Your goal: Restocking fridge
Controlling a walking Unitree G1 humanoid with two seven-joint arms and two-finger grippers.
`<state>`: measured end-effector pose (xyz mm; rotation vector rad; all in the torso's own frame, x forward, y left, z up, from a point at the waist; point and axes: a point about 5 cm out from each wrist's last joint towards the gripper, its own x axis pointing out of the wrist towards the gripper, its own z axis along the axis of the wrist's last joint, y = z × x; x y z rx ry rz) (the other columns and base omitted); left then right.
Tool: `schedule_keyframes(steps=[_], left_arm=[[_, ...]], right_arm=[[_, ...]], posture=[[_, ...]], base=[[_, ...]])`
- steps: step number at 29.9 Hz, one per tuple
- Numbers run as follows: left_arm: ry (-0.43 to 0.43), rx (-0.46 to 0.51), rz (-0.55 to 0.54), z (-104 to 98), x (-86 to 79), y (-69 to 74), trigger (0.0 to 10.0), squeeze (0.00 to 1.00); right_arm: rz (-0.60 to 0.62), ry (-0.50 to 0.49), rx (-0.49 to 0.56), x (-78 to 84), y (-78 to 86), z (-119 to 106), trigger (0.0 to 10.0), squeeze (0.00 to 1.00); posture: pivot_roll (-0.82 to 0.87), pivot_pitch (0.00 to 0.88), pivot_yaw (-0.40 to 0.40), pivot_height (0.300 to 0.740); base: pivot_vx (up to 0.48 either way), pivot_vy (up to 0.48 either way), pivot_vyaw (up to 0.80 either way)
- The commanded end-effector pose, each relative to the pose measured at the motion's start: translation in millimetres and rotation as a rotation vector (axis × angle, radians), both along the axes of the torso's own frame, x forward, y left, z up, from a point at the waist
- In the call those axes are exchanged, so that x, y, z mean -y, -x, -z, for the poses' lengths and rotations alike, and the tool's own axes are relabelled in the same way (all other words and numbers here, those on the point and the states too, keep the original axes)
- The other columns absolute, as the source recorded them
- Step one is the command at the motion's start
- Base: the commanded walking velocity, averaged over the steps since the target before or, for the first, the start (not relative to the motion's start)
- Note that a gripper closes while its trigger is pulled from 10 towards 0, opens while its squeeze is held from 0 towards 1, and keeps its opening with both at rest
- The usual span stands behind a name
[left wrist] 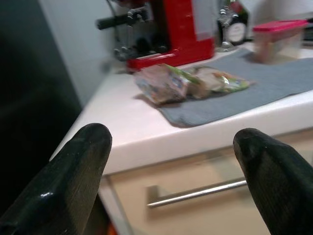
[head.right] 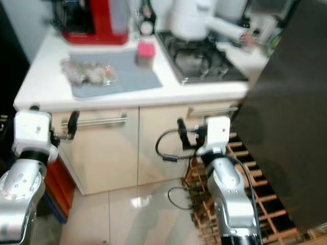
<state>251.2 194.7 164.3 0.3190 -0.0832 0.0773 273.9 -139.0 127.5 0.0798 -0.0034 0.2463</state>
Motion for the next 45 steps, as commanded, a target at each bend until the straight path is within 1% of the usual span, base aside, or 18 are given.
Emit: schedule_keyframes(steps=[1, 3, 7, 9, 10, 11, 12, 13, 15, 19, 26, 27, 33, 37, 39, 42, 45], left_arm=[[-0.002, -0.007, 0.008, 1.1, 3.7, -3.5, 10.0, 0.00], [-0.003, -0.007, 0.017, 0.4, 5.9, -5.5, 10.0, 0.00], [-0.024, -0.011, 0.026, 0.0, 5.8, -4.4, 10.0, 0.00], [-0.042, -0.021, 0.005, 1.2, 0.3, -6.1, 10.0, 0.00], [-0.049, -0.014, 0.007, -0.7, -1.0, -7.2, 10.0, 0.00], [-0.049, -0.014, 0.007, -0.7, -1.0, -7.2, 10.0, 0.00], [-0.025, -0.008, 0.039, -2.8, 0.4, -7.6, 10.0, 0.00], [-0.014, 0.003, 0.058, -4.9, 1.5, -7.8, 10.0, 0.00], [-0.011, 0.010, 0.065, -6.5, 2.1, -8.4, 10.0, 0.00], [-0.009, 0.052, 0.058, -15.0, 5.6, -13.2, 10.0, 0.00], [-0.018, 0.070, 0.053, -16.7, 7.5, -13.4, 10.0, 0.00], [-0.021, 0.088, 0.044, -19.2, 7.7, -12.7, 10.0, 0.00], [-0.021, 0.115, 0.039, -22.0, 10.3, -10.9, 10.0, 0.00], [-0.026, 0.141, 0.041, -25.3, 11.8, -9.7, 10.0, 0.00], [-0.031, 0.155, 0.043, -27.5, 13.2, -9.5, 10.0, 0.00], [-0.027, 0.164, 0.044, -28.3, 14.2, -9.4, 10.0, 0.00], [-0.023, 0.170, 0.047, -28.8, 14.8, -9.1, 10.0, 0.00]], right_arm=[[0.012, 0.002, 0.005, 2.2, -3.3, -0.8, 10.0, 0.00], [0.010, -0.005, 0.012, 1.0, -5.3, -3.0, 10.0, 0.00], [-0.001, -0.010, 0.015, -1.8, -6.9, -4.0, 10.0, 0.00], [0.011, -0.022, -0.009, -3.1, -10.7, 1.9, 10.0, 0.00], [0.011, -0.027, -0.009, -5.5, -11.9, 1.4, 10.0, 0.00], [0.011, -0.027, -0.009, -5.5, -11.9, 1.4, 10.0, 0.00], [0.006, -0.028, -0.005, -8.7, -13.1, 0.6, 10.0, 0.00], [0.001, -0.028, -0.003, -11.7, -14.5, 0.1, 10.0, 0.00], [-0.002, -0.029, 0.000, -13.6, -15.8, -0.6, 10.0, 0.00], [-0.008, -0.031, 0.032, -16.4, -23.2, -8.1, 10.0, 0.00], [-0.016, -0.032, 0.049, -17.5, -26.9, -12.2, 10.0, 0.00], [-0.025, -0.032, 0.059, -18.5, -28.7, -15.5, 10.0, 0.00], [-0.035, -0.041, 0.086, -20.0, -33.2, -24.5, 10.0, 0.00], [-0.032, -0.056, 0.148, -21.5, -35.7, -40.3, 10.0, 0.00], [-0.028, -0.074, 0.192, -22.4, -37.0, -53.5, 10.0, 0.00], [-0.025, -0.096, 0.214, -24.3, -39.4, -63.0, 10.0, 0.00], [-0.027, -0.109, 0.219, -26.4, -40.6, -66.7, 10.0, 0.00]], posture=[[0.05, 0.000, -0.023, 0.740], [0.05, 0.000, -0.024, 0.740], [0.07, 0.000, -0.023, 0.740], [0.08, 0.000, -0.028, 0.740], [0.08, 0.000, -0.030, 0.740], [0.08, 0.000, -0.030, 0.740], [0.08, 0.000, -0.031, 0.740], [0.09, 0.000, -0.031, 0.740], [0.09, 0.000, -0.032, 0.740], [0.08, 0.000, -0.033, 0.740], [0.08, 0.000, -0.045, 0.740], [0.08, 0.000, -0.048, 0.740], [0.09, 0.000, -0.058, 0.740], [0.09, 0.000, -0.064, 0.740], [0.09, 0.000, -0.067, 0.740], [0.09, 0.000, -0.067, 0.740], [0.09, 0.000, -0.067, 0.740]], base=[[0.000, 0.000, 0.00], [0.000, 0.000, 0.37], [0.000, 0.000, 0.70], [0.000, 0.000, 0.00], [0.000, 0.000, 0.00], [0.000, 0.000, 0.00], [0.000, 0.000, 0.00], [0.259, 0.000, 0.00], [0.369, 0.000, 0.00], [0.480, 0.000, 0.00], [0.469, 0.000, 0.00], [0.461, 0.000, 0.00], [0.456, 0.000, 0.00], [0.454, 0.000, 0.00], [0.454, 0.000, 0.00], [0.454, 0.000, 0.00], [0.450, 0.000, 0.00]])
